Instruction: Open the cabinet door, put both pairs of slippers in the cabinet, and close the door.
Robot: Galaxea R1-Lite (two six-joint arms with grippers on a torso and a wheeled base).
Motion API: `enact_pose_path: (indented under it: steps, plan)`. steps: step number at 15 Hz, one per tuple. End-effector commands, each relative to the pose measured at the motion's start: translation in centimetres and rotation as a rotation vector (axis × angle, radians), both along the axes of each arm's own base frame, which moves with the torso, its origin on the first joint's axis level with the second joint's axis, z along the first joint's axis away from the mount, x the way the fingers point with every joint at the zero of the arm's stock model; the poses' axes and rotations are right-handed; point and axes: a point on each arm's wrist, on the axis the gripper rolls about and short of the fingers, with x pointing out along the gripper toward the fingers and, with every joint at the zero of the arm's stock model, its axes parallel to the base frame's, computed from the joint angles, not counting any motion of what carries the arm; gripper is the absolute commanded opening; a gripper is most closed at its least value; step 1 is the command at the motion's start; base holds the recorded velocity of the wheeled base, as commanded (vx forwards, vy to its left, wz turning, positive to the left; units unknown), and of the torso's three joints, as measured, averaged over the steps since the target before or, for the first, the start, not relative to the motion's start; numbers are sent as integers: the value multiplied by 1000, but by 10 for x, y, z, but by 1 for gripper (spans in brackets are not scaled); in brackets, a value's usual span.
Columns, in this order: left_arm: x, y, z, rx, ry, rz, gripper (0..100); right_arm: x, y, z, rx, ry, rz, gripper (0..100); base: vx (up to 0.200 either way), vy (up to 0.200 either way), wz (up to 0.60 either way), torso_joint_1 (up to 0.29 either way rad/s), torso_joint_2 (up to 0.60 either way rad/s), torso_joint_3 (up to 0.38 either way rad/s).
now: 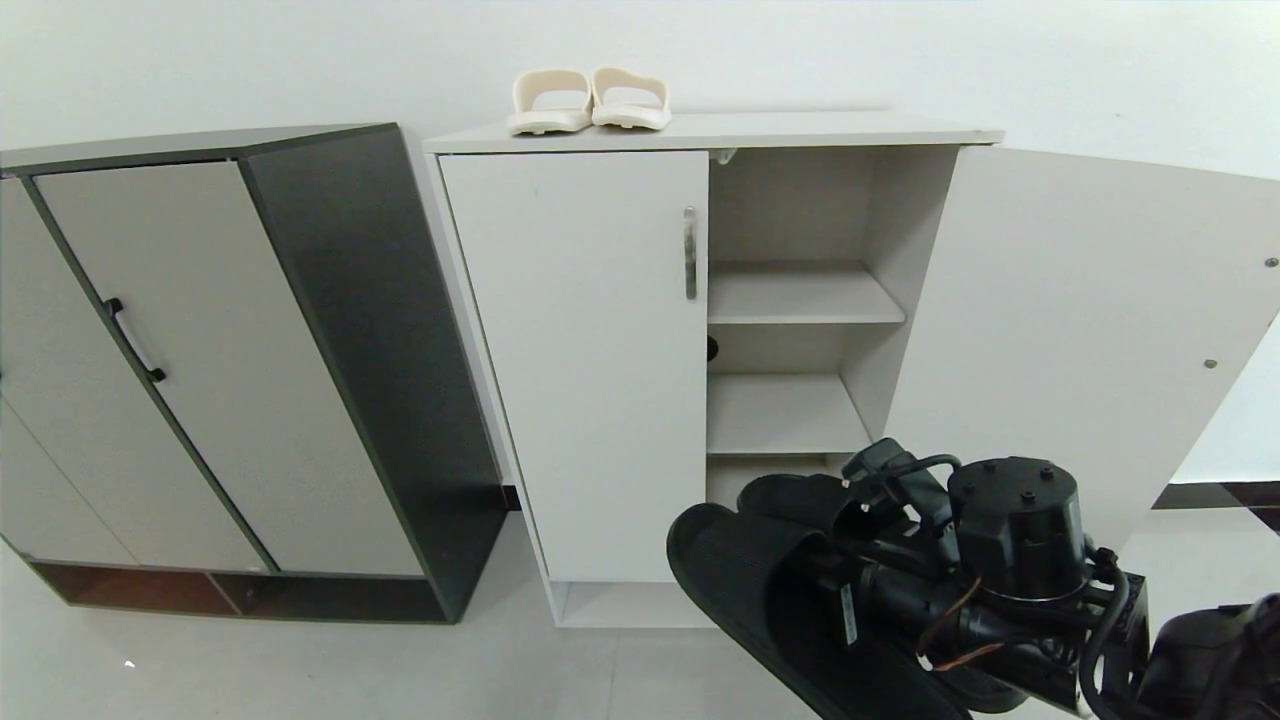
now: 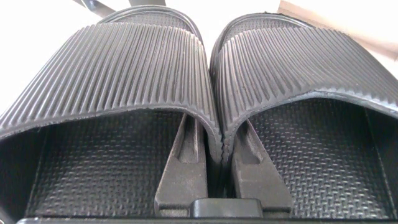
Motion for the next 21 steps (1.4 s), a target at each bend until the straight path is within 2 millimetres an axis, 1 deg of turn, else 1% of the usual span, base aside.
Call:
enact_pose_path:
  steps: [1, 3, 5, 7, 8, 10, 12, 13, 15, 21]
  plan:
    - [-1, 2, 0, 9, -10, 106, 0, 1, 2, 0, 8, -9, 1, 0, 0, 0, 0, 0, 0, 0]
    - [-1, -1, 0, -43, -5, -34, 0, 1, 2, 0, 14, -16, 1, 0, 0, 0, 0, 0, 0, 0]
    - [-1, 0, -1, 29, -8, -15, 0, -4, 6, 2, 18, -18, 22, 0, 0, 0, 0, 0, 0, 0]
    - [-1, 0, -1, 18, -9, -15, 0, -1, 9, 5, 28, -32, 5, 0, 0, 0, 0, 0, 0, 0]
    - [-1, 0, -1, 12, -9, -14, 0, 4, 16, 6, 27, -44, -26, 0, 0, 0, 0, 0, 0, 0]
    - [-1, 0, -1, 6, -8, -15, 0, 21, 34, 0, 38, -53, -142, 0, 0, 0, 0, 0, 0, 0]
    - [-1, 0, -1, 0, -8, -15, 0, 43, 61, -13, 42, -45, -296, 0, 0, 0, 0, 0, 0, 0]
    - [-1, 0, -1, -9, -8, -15, 0, 52, 68, -17, 18, -54, -361, 0, 0, 0, 0, 0, 0, 0]
    - [-1, 0, -1, -25, -7, -13, 0, 62, 69, -22, 4, -64, -435, 0, 0, 0, 0, 0, 0, 0]
    - [-1, 0, -1, -26, -7, -15, 0, 63, 68, -22, 3, -66, -442, 0, 0, -200, 0, 4, 2, 0]
